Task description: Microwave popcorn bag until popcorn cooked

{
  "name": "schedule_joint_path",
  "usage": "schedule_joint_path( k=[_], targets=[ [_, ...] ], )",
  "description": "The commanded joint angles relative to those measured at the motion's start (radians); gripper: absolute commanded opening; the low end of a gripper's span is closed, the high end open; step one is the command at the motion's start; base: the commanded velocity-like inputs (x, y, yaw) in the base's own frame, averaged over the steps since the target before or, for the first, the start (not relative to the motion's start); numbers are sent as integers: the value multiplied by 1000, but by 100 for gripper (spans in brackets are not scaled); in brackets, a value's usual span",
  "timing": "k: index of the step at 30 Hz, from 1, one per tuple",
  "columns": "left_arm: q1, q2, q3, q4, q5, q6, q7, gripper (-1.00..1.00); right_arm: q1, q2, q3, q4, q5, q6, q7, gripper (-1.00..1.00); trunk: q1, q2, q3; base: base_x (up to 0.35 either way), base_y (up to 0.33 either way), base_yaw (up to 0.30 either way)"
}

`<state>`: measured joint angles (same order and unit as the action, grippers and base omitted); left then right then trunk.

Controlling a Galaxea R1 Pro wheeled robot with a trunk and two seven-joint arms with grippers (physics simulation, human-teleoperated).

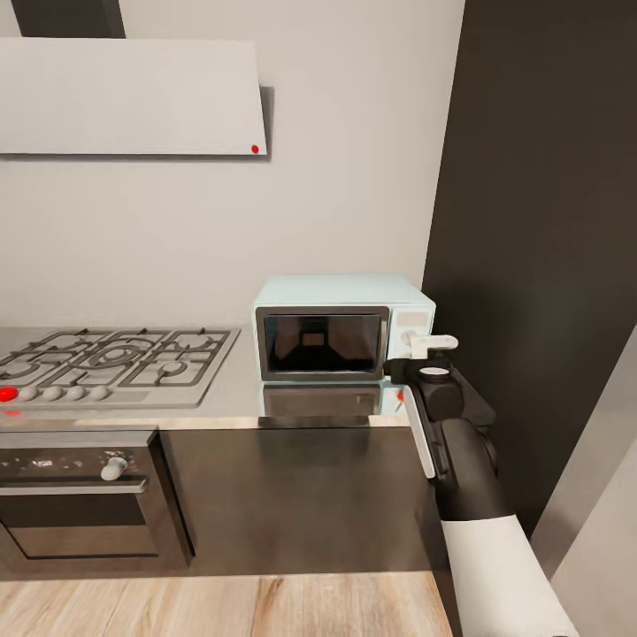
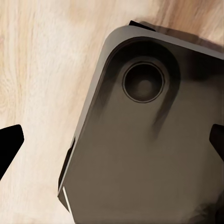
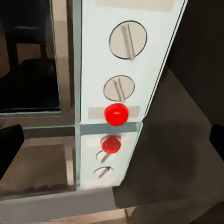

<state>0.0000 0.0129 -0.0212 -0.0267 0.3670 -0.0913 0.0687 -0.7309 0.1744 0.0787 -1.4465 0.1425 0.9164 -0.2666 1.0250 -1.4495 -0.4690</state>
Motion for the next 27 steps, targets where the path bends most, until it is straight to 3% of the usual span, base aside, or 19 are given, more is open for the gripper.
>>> schedule_joint_path(
  k=[1,7,24,27],
  targets=[
    [0,0,-3,-1,4,-1,2,100,-1,0,1,0,5,7,12,100,0,-1,-1,62,0,0],
    [0,-1,-3,-1,1,-1,0,100,-1,0,-2,0,3,5,139,100,0,-1,-1,153,0,0],
    [0,-1,-3,-1,1,-1,0,100,-1,0,-5,-3,7,0,133,100,0,-1,-1,90,0,0],
    [0,-1,-3,-1,1,-2,0,100,12,0,-5,-1,2,-45,135,100,0,-1,-1,5,0,0]
  ],
)
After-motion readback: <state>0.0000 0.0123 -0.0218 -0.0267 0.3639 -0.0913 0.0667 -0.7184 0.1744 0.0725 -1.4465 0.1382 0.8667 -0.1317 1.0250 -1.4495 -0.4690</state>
